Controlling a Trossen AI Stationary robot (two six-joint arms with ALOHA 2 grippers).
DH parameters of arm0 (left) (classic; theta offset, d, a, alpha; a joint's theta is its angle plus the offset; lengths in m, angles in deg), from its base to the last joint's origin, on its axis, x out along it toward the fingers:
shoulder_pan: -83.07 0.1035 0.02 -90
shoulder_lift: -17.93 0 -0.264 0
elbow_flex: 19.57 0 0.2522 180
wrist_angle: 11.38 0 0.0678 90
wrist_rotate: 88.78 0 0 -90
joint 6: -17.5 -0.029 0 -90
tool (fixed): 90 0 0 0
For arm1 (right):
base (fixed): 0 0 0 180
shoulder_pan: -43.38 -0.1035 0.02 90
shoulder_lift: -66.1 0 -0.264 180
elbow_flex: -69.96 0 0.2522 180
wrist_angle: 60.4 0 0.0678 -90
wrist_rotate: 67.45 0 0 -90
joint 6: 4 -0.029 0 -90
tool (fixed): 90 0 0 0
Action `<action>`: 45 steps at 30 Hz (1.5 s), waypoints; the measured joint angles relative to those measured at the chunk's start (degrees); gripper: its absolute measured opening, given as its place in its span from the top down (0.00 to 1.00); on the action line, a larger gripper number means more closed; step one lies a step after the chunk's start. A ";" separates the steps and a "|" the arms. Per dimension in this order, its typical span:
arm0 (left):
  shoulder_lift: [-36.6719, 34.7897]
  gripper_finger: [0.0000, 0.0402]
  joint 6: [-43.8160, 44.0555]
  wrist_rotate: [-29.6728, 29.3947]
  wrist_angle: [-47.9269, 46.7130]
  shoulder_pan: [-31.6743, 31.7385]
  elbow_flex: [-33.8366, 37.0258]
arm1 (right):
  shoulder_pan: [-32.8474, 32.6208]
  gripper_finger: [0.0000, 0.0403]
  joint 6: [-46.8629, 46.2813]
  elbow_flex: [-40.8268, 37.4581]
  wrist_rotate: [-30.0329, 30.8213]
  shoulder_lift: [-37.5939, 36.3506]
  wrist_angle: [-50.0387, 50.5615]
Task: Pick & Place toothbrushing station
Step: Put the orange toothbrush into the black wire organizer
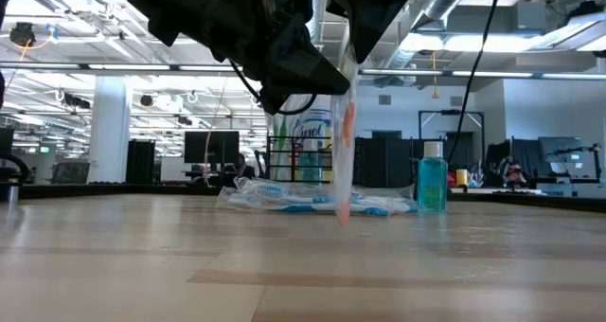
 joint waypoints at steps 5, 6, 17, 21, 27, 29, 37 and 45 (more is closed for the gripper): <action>0.00 1.00 -0.09 -0.26 0.04 -0.25 0.00 | -0.01 1.00 -0.45 0.00 -0.02 0.00 0.01; 0.00 1.00 -0.09 -0.26 0.04 -0.25 0.00 | -0.01 1.00 -0.45 0.00 -0.02 0.00 0.07; -0.09 1.00 -0.09 -0.64 -0.58 -0.23 0.00 | -0.01 0.90 -2.47 0.00 -0.06 0.00 1.47; -0.09 1.00 -0.20 -2.30 -0.88 -0.56 0.00 | -0.01 0.82 -3.88 0.00 -0.07 -0.04 3.22; -0.09 1.00 -0.28 -2.75 -1.46 -0.56 0.00 | -0.01 0.76 -6.26 0.00 -0.02 -3.13 2.30; -0.43 1.00 -0.30 -3.15 -1.74 -0.77 0.00 | -0.04 0.76 -7.37 0.00 -0.02 -4.51 2.30; -5.87 1.00 -1.60 -11.15 -6.64 -3.30 1.19 | -1.70 0.76 -8.62 0.00 3.30 -8.98 2.18; -17.27 1.00 -1.42 -21.24 -6.29 -4.43 8.60 | -3.47 0.76 -8.70 0.04 7.42 -13.22 0.54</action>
